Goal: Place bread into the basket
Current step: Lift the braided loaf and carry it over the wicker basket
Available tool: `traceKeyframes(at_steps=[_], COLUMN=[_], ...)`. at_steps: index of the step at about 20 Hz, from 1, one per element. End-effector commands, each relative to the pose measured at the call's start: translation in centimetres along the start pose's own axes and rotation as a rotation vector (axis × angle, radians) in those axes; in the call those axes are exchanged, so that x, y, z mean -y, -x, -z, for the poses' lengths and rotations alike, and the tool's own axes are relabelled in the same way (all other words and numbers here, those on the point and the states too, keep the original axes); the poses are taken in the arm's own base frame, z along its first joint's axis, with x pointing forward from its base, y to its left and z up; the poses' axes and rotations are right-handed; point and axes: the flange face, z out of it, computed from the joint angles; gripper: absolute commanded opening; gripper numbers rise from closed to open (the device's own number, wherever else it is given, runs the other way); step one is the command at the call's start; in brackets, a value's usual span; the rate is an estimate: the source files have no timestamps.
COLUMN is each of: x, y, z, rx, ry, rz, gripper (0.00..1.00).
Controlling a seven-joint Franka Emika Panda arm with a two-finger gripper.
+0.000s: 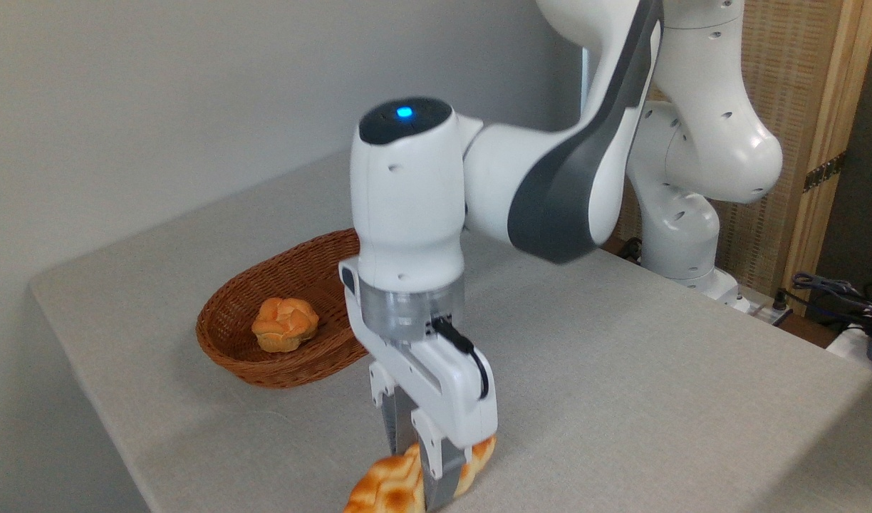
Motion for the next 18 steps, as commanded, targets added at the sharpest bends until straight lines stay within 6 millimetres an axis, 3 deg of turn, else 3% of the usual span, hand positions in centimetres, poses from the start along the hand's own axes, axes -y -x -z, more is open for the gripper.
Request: traceKeyframes(at_steps=[1,5,7,8,11,14,16,18], x=[0.0,-3.6,-7.2,-9.4,-16.3,-21.4,-23.8,-24.8], y=[-1.6,-6.1,-8.5,-10.0,-14.2,-17.1,-18.1,-18.6], z=[6.1,11.8,15.5,16.1,16.6,14.5,12.5,10.8], rx=[-0.039,-0.081,-0.115,-0.100,-0.026,0.026,0.049,0.036], ry=[0.085,0.124,0.101,0.126,0.205,0.241,0.249,0.237], rz=[0.037,0.110,0.101,0.089,0.041,-0.003,-0.049,-0.064], gripper=[0.37,0.43,0.43,0.44,0.46,0.46,0.50,0.51])
